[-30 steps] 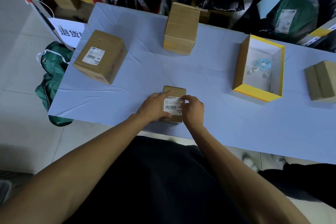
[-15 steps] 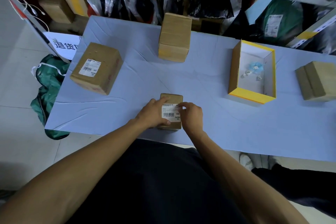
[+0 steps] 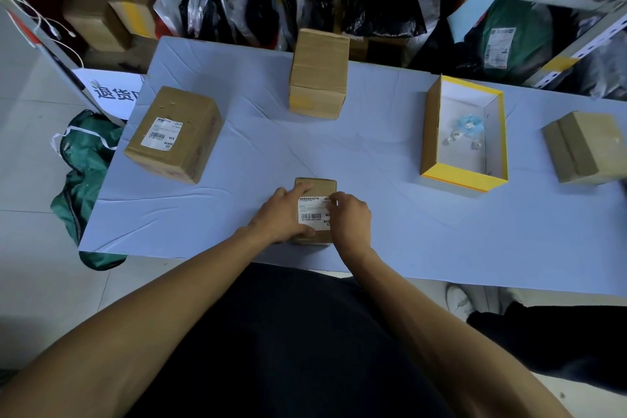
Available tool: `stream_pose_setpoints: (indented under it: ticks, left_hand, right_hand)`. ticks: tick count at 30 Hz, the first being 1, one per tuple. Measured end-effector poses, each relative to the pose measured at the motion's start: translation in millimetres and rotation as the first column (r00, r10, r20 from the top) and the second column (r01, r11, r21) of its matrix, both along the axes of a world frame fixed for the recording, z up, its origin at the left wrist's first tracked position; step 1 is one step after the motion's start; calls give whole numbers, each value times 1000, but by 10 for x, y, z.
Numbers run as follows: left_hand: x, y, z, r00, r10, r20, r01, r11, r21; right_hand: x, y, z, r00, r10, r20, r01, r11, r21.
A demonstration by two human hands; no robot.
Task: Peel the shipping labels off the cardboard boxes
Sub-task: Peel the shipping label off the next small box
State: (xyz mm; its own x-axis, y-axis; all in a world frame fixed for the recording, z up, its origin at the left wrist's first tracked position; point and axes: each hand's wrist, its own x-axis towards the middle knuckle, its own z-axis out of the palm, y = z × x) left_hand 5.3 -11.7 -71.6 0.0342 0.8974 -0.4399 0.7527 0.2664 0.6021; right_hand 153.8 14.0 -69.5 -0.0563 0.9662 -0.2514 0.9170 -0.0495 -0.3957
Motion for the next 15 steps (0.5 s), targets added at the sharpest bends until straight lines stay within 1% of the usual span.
stream_pose_setpoints:
  ticks: [3,8,15]
  left_hand:
    - [10,-1,-7,1000,3,-2,-3,1000,11]
    - [12,19,-54,1000,16,-2,-16,1000,25]
    - [-3,11,-66,999,27,17,-28,999,31]
  right_hand:
    - [-6,-2,36,998,25,51,-25,1000,0]
    - [-21,-28,74,999,28,31,-29,1000,13]
    - [-34,35,62,1000,-12,-24,12,1000,0]
